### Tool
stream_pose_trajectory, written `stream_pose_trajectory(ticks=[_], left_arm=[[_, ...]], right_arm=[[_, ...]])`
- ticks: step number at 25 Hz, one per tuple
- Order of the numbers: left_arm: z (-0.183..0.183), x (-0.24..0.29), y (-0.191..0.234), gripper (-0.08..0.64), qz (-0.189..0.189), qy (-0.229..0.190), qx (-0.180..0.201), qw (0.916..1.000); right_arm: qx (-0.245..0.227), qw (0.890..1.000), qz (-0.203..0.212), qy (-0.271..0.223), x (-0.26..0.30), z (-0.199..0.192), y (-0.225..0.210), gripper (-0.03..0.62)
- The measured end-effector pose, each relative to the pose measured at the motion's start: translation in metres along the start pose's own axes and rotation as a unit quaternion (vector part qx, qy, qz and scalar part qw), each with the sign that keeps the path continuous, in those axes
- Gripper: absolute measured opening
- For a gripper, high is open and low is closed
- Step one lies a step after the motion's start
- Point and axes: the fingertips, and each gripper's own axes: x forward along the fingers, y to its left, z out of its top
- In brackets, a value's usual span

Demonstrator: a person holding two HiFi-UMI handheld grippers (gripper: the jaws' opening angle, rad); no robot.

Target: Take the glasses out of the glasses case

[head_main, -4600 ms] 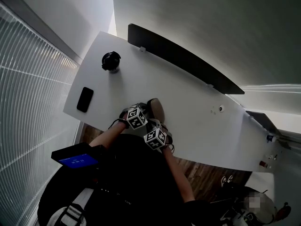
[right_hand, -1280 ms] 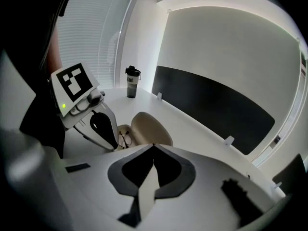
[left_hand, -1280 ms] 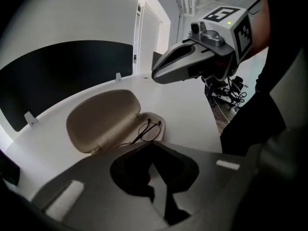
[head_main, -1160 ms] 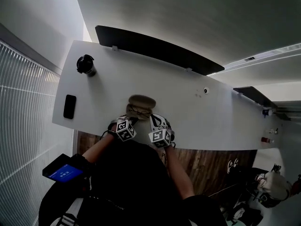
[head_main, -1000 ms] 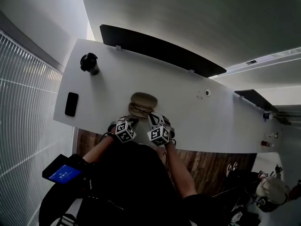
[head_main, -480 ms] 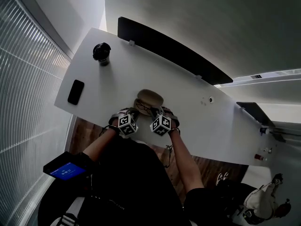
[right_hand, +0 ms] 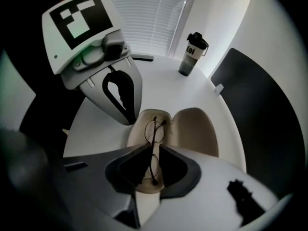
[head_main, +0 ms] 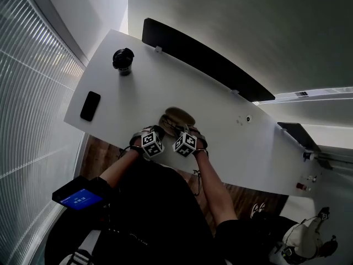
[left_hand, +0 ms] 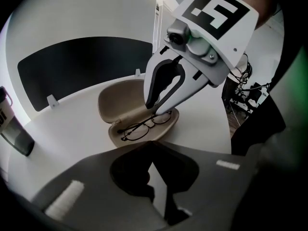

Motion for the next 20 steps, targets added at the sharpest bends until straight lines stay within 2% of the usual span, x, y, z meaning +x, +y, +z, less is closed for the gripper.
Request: stream_pose_trajectory(ticks=[6,11,20], left_arm=[[-0.002,0.002,0.002,0.008,-0.005,0.004,-0.009,0.9999],[-0.003,0.007,0.004,0.008,-0.003,0.012,0.005,0.9999],[-0.003,0.007,0.0,0.008,-0.029,0.023,0.014,0.9992]], right_arm=[[-0.008,0.999,0.024,0.029,0.018,0.002,0.007,0.055],[0.006,0.997,0.037,0.065,0.035,-0.008,0.005,0.061],[-0.026,0.995,0.071,0.071,0.035,0.001,0.002,0.063]])
